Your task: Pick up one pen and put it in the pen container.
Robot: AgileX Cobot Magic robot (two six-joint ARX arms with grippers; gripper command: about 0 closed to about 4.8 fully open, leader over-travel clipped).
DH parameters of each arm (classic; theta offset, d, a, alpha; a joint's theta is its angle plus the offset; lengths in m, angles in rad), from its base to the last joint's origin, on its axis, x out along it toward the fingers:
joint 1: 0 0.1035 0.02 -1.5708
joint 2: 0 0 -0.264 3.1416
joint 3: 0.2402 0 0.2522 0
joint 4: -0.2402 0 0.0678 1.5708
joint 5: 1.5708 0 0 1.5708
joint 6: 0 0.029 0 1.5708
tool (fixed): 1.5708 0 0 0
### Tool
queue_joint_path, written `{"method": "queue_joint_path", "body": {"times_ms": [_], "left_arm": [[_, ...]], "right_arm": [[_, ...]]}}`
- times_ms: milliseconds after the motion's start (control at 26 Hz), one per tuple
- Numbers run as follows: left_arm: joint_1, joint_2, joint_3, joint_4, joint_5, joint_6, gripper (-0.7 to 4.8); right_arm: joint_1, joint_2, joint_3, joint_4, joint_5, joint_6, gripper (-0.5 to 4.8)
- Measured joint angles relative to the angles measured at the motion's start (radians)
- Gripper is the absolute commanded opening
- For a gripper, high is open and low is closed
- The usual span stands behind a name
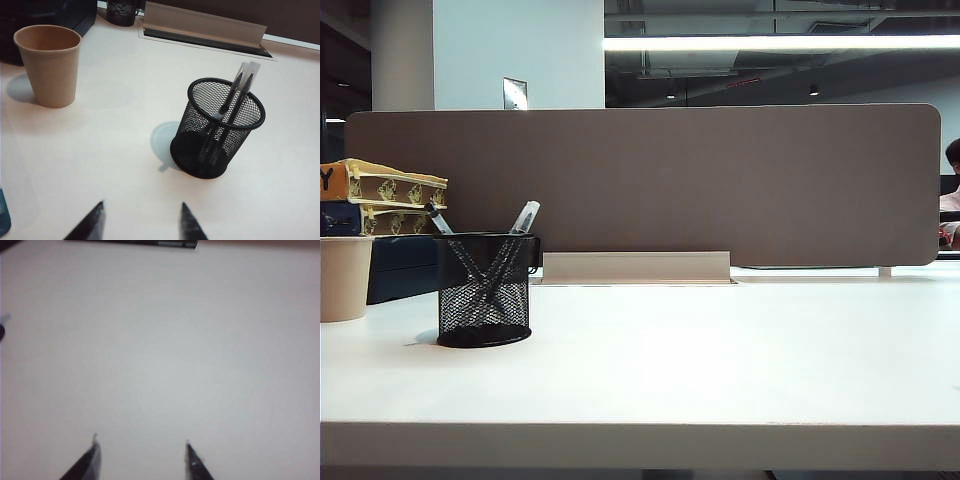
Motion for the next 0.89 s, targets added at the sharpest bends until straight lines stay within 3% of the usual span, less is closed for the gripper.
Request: {"method": "queue_joint_path", "body": {"times_ms": [655,886], "left_arm": [[0.000,0.000,-0.046,0.081,0.000,0.017,1.84],[0.000,-0.001,-0.092,0.120,0.001,0.062,1.84]], "right_arm": [[0.002,-0.021,-0.170,0.160,0.040,0.054,2.12],[0.002,-0.021,-0.220,0.260,0.051,0.053,2.13]]}}
